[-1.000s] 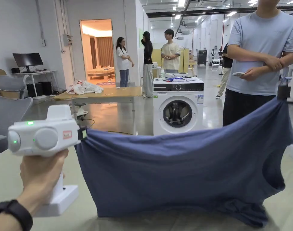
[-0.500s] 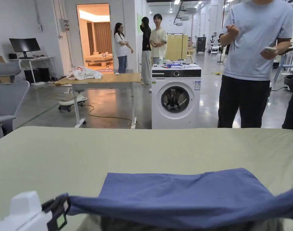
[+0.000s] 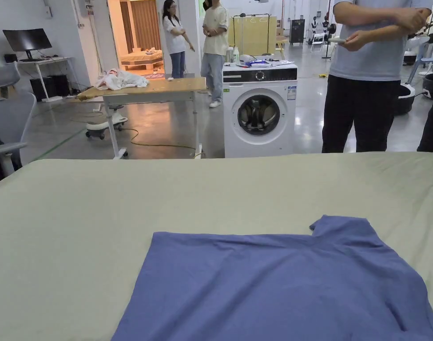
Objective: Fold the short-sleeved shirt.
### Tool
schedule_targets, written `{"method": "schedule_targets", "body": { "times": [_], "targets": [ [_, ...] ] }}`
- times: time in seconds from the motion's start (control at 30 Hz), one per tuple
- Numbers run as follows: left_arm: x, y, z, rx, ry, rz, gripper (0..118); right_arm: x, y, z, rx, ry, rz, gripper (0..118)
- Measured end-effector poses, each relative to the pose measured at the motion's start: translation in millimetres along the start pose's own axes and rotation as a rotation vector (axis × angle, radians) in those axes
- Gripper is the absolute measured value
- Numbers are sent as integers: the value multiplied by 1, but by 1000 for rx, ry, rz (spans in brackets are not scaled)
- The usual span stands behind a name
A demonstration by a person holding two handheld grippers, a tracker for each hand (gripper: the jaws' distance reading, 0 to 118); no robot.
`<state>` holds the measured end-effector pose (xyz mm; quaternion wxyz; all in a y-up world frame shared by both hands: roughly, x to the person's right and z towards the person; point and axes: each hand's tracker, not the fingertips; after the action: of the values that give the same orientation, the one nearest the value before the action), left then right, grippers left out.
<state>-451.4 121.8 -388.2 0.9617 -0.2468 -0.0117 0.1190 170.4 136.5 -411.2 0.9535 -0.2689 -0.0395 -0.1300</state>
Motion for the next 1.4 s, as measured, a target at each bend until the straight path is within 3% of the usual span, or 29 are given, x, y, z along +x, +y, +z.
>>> {"method": "schedule_targets", "body": {
  "times": [0.13, 0.2, 0.27, 0.3, 0.33, 0.37, 0.5, 0.6, 0.7, 0.8, 0.83, 0.9, 1.17, 1.2, 1.3, 1.33, 1.4],
  "targets": [
    [-2, -13, -12, -55, 20, -60, 0, 3, -18, -6, -34, 12, 8, 1],
    [-3, -15, -14, -55, 18, -57, 0, 2, -22, -8, -37, -12, 22, 11],
    [-6, -11, -13, -52, 38, -54, 33, 6, -21, -10, -58, -11, 19, 59],
    [-7, -8, -10, -39, 48, -53, 59, 7, -19, -8, -49, -4, 14, 76],
    [-5, -1, -7, -12, 67, -59, 86, 5, -14, -5, -27, 8, 14, 80],
    [0, 9, 1, 30, 87, -79, 94, 1, -6, 0, 3, 7, 35, 80],
    [30, 36, 30, 236, 117, -240, 95, -26, 22, 23, 166, 44, 131, 80],
    [52, 47, 44, 323, 100, -257, 93, -49, 34, 34, 256, 83, 195, 80],
    [64, 52, 54, 373, 10, -214, 77, -60, 33, 39, 302, 132, 231, 70],
    [75, 53, 61, 397, 5, -223, 24, -71, 29, 39, 298, 138, 261, 14],
    [78, 53, 62, 403, 0, -227, 10, -74, 27, 39, 300, 133, 274, 0],
    [81, 52, 63, 415, -5, -234, 0, -77, 24, 40, 305, 133, 278, 0],
    [70, 46, 47, 301, 15, -249, 1, -77, 17, 36, 284, 152, 261, 0],
    [65, 43, 41, 267, 29, -235, 11, -76, 16, 36, 281, 156, 255, 0],
    [38, 29, 19, 138, 2, -176, 62, -71, 13, 34, 260, 166, 221, 0],
    [29, 21, 11, 110, 10, -157, 74, -70, 12, 34, 256, 163, 214, 0],
    [14, 8, -3, 20, 19, -151, 76, -67, 10, 33, 246, 158, 206, 0]
  ]
}}
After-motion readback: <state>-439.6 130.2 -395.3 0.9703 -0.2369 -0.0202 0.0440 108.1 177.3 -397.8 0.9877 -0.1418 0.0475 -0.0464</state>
